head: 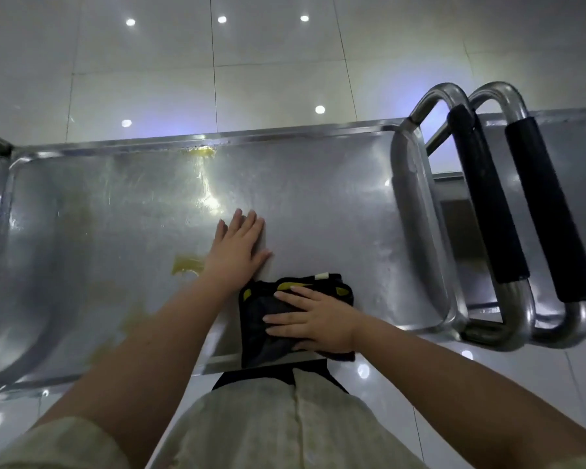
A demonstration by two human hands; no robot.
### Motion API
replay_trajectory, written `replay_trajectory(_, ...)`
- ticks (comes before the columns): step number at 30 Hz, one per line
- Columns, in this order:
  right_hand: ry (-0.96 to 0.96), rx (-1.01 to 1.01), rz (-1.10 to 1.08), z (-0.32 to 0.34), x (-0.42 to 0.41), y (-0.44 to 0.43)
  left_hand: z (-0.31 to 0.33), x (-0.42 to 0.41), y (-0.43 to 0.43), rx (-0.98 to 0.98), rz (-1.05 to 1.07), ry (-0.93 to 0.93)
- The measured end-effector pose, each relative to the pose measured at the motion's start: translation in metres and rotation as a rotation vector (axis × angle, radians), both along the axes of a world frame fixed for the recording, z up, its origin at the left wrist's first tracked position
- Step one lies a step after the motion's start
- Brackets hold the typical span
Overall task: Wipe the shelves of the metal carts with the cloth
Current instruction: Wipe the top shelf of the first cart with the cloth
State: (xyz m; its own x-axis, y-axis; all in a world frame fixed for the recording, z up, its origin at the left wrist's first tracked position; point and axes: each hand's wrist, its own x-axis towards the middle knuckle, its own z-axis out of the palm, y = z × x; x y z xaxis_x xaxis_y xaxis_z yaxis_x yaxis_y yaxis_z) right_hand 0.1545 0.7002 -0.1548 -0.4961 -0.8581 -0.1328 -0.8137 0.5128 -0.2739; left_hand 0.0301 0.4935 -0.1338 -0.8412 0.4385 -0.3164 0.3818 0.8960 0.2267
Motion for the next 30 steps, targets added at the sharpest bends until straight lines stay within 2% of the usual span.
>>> replay_trajectory(5, 0.027, 0.034, -0.062, 0.003, -0.041, 0.032, -0.006, -0.007, 0.005, 0.052, 0.062, 0.037)
replay_trajectory(10, 0.035, 0.112, -0.365, 0.002, -0.144, 0.081, -0.004, -0.006, 0.012, 0.017, 0.073, 0.059)
replay_trajectory(14, 0.007, 0.165, -0.566, 0.009, -0.22, 0.087, -0.005, -0.005, 0.017, -0.007, 0.083, 0.036)
replay_trajectory(18, 0.027, 0.238, -0.756, 0.009, -0.255, 0.082, -0.018, -0.001, 0.027, -0.086, 0.087, 0.028)
replay_trajectory(23, 0.004, 0.22, -0.627, 0.005, -0.209, 0.086, -0.03, 0.005, 0.026, -0.094, 0.095, 0.063)
replay_trajectory(30, 0.039, 0.09, -0.269, -0.002, -0.036, 0.101, -0.032, 0.008, 0.027, -0.094, 0.098, 0.104)
